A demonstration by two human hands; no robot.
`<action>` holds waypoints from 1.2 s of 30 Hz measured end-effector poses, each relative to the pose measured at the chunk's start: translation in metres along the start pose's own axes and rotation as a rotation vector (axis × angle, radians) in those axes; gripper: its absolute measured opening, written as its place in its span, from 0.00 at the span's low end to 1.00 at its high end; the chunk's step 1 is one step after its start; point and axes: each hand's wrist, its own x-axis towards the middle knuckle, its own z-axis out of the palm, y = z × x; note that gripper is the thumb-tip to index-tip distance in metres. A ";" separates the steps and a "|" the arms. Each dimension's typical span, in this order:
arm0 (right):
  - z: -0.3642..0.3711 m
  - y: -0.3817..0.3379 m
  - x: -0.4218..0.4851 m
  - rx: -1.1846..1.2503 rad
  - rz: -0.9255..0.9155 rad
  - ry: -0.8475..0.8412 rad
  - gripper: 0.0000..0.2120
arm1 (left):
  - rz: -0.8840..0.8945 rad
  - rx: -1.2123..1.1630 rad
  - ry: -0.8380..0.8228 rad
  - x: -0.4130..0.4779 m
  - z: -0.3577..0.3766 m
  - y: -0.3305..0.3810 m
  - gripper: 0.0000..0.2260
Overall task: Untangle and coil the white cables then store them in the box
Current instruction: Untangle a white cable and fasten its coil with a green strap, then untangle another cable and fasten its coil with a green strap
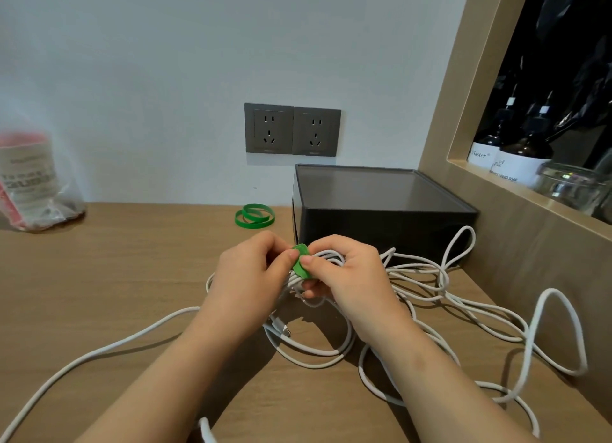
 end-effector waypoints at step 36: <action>-0.092 -0.027 -0.049 -0.475 -0.046 0.607 0.07 | 0.211 0.058 -0.278 -0.015 0.037 0.043 0.04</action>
